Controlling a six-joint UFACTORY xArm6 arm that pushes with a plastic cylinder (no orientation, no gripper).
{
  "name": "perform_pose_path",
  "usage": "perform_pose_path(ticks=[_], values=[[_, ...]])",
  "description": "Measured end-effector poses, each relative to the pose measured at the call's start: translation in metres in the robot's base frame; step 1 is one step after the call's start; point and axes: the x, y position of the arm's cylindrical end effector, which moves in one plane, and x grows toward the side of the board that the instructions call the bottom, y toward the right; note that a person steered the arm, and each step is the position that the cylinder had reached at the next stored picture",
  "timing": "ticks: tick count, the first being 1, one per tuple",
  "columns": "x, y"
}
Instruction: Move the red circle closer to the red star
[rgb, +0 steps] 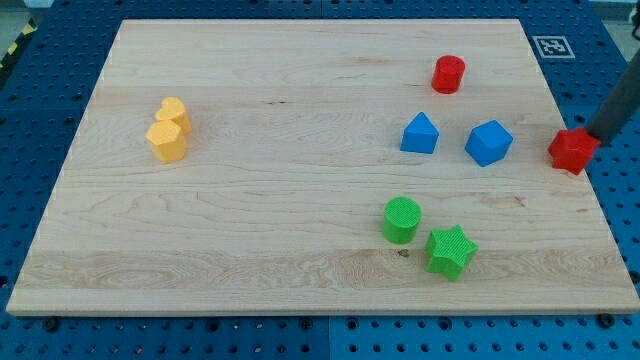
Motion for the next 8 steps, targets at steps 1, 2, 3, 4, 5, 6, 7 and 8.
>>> perform_pose_path(ticks=[1,2,3,4,5,6,7,8], values=[[0.016,-0.016],[0.011,-0.02],[-0.039,-0.023],[-0.087,-0.051],[-0.131,-0.098],[-0.158,-0.156],[-0.158,-0.205],[-0.123,-0.193]])
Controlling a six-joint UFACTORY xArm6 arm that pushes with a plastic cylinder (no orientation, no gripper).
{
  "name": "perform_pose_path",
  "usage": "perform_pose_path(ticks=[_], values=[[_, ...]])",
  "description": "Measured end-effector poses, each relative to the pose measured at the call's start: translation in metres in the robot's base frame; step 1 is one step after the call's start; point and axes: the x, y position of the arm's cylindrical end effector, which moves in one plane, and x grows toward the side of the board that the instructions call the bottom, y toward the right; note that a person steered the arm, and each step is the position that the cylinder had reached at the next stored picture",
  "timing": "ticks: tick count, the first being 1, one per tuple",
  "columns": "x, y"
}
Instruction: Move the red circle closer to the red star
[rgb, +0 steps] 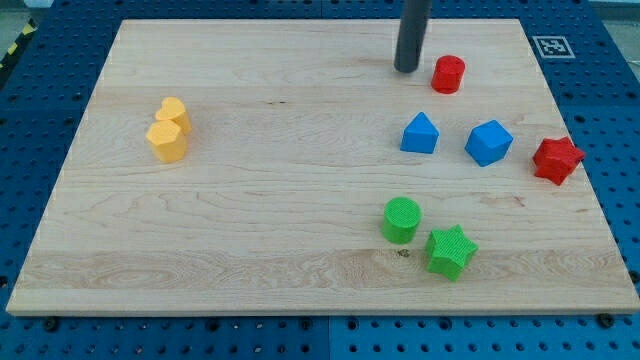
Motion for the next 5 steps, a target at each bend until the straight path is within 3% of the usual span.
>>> perform_pose_path(ticks=[1,2,3,5], values=[[0.026,0.045],[0.018,0.022],[-0.024,-0.007],[-0.008,0.091]])
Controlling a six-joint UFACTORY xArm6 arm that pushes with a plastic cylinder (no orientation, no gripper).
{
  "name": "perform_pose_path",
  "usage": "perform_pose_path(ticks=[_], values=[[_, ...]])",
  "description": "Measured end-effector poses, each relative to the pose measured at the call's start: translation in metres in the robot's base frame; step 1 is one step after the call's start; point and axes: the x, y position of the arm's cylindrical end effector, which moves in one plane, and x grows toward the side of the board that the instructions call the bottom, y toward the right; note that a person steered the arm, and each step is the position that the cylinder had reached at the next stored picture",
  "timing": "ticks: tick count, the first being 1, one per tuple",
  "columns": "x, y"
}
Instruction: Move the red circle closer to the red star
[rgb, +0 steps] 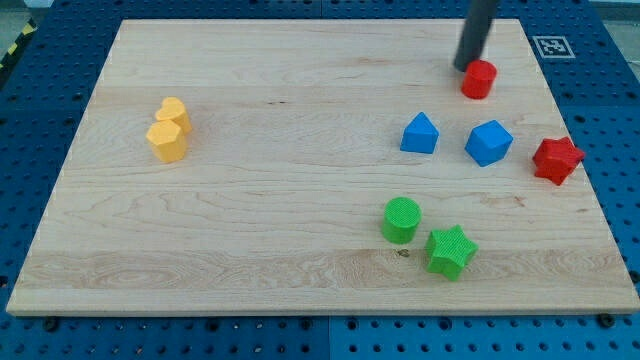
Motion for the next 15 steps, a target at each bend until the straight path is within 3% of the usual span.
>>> perform_pose_path(ticks=[2,3,4,7,9,10,12,13,14,15], values=[[0.027,0.049],[-0.007,0.008],[-0.01,-0.046],[0.067,0.067],[0.033,-0.008],[0.047,-0.011],[0.08,0.046],[0.049,0.04],[0.038,0.071],[0.063,0.088]])
